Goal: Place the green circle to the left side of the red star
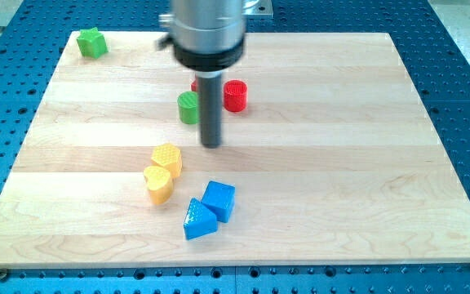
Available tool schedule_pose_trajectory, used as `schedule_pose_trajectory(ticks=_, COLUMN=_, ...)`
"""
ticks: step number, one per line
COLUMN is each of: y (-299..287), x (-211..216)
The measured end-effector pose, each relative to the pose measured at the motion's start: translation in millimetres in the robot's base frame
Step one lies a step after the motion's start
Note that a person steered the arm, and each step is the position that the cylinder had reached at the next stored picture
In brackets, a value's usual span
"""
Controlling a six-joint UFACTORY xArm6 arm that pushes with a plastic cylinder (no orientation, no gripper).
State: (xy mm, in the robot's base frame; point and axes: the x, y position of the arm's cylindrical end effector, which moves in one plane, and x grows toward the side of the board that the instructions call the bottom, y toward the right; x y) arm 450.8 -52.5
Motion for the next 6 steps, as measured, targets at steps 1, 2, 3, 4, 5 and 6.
schedule_pose_trajectory(ticks=1, y=-6, x=-3)
schedule_pose_trajectory(ticks=2, y=-9, x=-20)
schedule_pose_trajectory(ticks=3, y=20, x=-29)
schedule_pose_trajectory(ticks=4, y=-43, x=-65)
schedule_pose_trajectory(ticks=5, y=-118, x=-83)
schedule_pose_trajectory(ticks=6, y=-119, x=-68)
